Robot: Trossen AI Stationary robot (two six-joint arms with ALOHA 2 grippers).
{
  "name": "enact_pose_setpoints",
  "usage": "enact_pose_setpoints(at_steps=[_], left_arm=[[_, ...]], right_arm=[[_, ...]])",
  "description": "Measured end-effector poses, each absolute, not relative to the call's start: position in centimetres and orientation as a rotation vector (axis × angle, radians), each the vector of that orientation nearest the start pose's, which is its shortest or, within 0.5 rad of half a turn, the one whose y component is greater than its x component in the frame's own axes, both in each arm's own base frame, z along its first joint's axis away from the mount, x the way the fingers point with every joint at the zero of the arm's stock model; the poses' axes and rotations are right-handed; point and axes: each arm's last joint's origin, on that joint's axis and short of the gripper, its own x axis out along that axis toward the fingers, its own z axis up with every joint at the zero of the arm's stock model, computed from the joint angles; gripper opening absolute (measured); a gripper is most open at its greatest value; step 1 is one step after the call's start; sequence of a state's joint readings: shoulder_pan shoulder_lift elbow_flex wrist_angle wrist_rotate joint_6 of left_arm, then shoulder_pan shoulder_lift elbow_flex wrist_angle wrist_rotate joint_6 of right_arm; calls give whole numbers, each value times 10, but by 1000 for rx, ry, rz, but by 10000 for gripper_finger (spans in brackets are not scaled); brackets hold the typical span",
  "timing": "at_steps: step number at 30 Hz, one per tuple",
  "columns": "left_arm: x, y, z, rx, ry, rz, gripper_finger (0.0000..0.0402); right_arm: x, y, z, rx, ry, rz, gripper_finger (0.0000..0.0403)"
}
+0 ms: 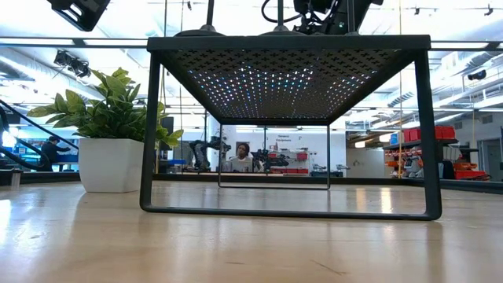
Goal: Pick & Place candle stick holders
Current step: Put the orange patterned candle on the shelf
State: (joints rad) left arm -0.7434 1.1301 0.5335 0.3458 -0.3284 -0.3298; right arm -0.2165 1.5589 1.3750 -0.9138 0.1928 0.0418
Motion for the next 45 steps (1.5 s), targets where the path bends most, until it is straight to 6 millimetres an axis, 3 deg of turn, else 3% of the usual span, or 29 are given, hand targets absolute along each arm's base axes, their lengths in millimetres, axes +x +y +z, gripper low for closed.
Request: enact_pose_setpoints(at_steps=[12,45], left_arm=[[180,-153,231,-195,282,-372,248],[180,-153,231,-195,282,-372,248]], right_arm=[[302,-75,299,16,1090,-379,125],[233,-60,396,-24,600,-395,111]])
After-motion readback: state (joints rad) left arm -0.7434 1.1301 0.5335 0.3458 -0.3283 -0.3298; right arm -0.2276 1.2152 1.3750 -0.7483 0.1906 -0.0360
